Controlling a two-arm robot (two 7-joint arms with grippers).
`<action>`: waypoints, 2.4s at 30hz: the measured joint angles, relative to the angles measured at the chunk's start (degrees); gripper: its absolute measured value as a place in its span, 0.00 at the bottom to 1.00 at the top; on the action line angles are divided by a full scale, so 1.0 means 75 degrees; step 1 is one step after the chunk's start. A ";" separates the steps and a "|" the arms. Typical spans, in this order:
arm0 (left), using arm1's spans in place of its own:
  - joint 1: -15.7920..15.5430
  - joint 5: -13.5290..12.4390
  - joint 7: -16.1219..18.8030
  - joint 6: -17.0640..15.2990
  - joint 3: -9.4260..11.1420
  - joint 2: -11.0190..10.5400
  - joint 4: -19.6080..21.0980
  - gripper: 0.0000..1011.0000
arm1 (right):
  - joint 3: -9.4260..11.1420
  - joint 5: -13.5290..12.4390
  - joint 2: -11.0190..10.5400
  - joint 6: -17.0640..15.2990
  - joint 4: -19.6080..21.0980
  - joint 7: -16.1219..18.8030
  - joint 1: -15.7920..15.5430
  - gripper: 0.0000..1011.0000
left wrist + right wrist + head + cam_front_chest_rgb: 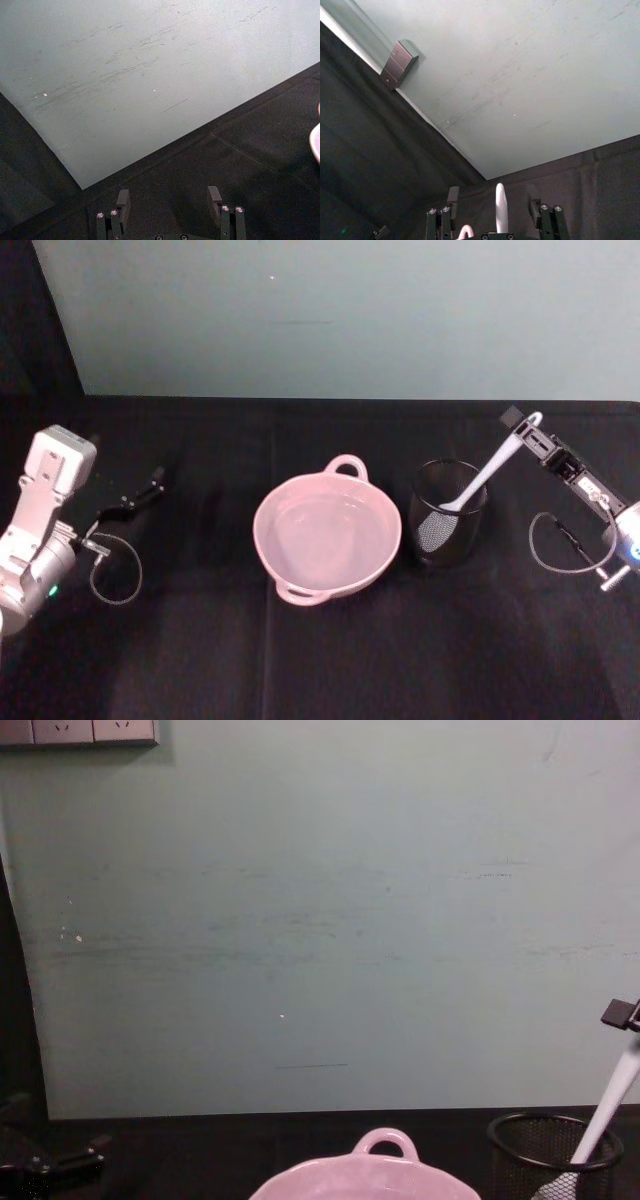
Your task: Use the one hand to pick up the spoon and stir the clear water in the bowl.
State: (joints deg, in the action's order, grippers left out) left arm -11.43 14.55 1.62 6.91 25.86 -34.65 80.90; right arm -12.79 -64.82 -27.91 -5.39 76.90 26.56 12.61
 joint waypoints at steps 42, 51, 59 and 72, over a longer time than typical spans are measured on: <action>0.0000 0.0000 0.0000 0.0000 0.0000 0.0000 0.0000 1.00 | -0.0655 0.1836 -0.1100 0.0515 0.1687 -0.1065 0.0223 0.09; 0.0001 0.0000 0.0000 0.0000 0.0000 0.0000 0.0000 1.00 | -0.0698 0.2442 -0.1303 0.0107 0.2418 -0.1119 0.0561 0.09; 0.0000 0.0000 0.0000 0.0000 0.0000 0.0000 0.0000 1.00 | -0.0673 0.2760 -0.1387 -0.0374 0.2878 -0.1113 0.0893 0.09; 0.0000 0.0000 0.0000 0.0000 0.0000 0.0000 0.0000 1.00 | -0.0644 0.2855 -0.1375 -0.0579 0.2977 -0.1093 0.1001 0.09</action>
State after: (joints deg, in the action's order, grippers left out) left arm -11.43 14.54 1.62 6.91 25.86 -34.64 80.90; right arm -17.62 -43.41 -38.22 -9.73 99.22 18.37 20.12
